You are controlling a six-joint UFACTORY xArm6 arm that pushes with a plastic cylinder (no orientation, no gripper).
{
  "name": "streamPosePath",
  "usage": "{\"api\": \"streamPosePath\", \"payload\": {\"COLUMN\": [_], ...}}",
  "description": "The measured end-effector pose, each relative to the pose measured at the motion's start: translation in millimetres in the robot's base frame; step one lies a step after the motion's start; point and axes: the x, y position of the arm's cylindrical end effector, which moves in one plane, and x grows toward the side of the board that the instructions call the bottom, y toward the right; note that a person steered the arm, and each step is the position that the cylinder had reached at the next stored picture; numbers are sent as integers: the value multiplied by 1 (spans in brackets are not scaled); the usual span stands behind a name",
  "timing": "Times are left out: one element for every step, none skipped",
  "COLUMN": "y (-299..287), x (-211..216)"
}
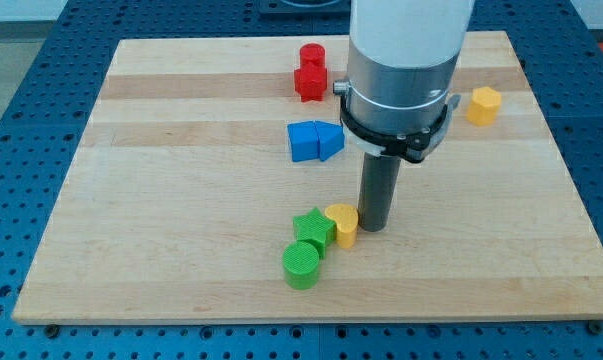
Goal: Place the arm at the right of the yellow heart
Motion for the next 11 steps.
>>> {"api": "streamPosePath", "payload": {"y": [65,146,206,246,245,218,174,170,177,188,188], "x": [0,-18,-73,-151,-248,-312,-326,-283,-240,-186,-123]}}
